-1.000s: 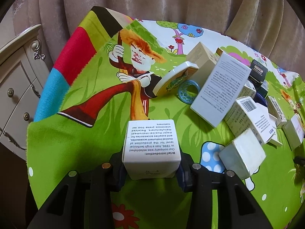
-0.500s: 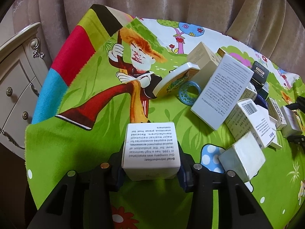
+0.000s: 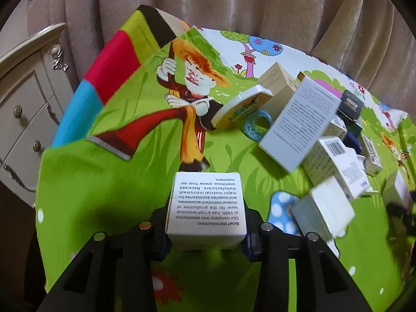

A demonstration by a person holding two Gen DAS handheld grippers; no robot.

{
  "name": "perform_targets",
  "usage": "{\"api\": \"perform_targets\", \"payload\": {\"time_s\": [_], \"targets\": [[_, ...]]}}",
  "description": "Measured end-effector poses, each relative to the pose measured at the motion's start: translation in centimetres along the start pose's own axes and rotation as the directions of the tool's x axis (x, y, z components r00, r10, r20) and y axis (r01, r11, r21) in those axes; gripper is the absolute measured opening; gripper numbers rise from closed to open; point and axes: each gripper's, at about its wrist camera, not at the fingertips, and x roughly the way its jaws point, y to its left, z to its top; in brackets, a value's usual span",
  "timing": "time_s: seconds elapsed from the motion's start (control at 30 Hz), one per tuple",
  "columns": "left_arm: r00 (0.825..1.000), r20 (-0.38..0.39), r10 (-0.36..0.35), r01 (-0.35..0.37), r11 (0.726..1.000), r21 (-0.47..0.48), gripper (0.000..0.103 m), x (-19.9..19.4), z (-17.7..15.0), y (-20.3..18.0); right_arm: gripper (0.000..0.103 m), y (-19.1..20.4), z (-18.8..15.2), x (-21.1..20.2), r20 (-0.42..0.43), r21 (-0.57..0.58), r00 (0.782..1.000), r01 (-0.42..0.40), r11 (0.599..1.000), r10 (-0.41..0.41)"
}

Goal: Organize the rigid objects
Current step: 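Carry both held boxes away from the pile toward the purple-rimmed storage box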

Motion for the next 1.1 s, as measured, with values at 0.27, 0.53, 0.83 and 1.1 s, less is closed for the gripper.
{"api": "perform_targets", "payload": {"time_s": [0.27,0.53,0.83,1.1], "targets": [[1.0,-0.001,0.024,-0.024,0.999,0.043,0.042,-3.4,-3.6,-0.9,0.071,6.0,-3.4,-2.7,0.045,0.052,0.999,-0.016,0.999,0.014],[1.0,0.004,-0.009,0.009,0.996,0.087,0.042,-6.1,-5.7,-2.5,0.071,9.2,-4.6,-3.1,0.036,0.011,0.999,-0.036,0.999,0.035],[0.998,0.021,-0.055,0.051,0.988,0.146,0.042,-8.7,-6.7,-5.2,0.071,8.9,-6.5,-5.2,0.053,0.077,0.996,-0.072,0.994,0.068],[0.996,0.033,-0.089,0.079,0.97,0.23,0.042,-11.2,-7.7,-8.1,0.071,8.6,-8.3,-9.5,0.1,0.075,0.995,-0.032,0.997,0.025]]}}
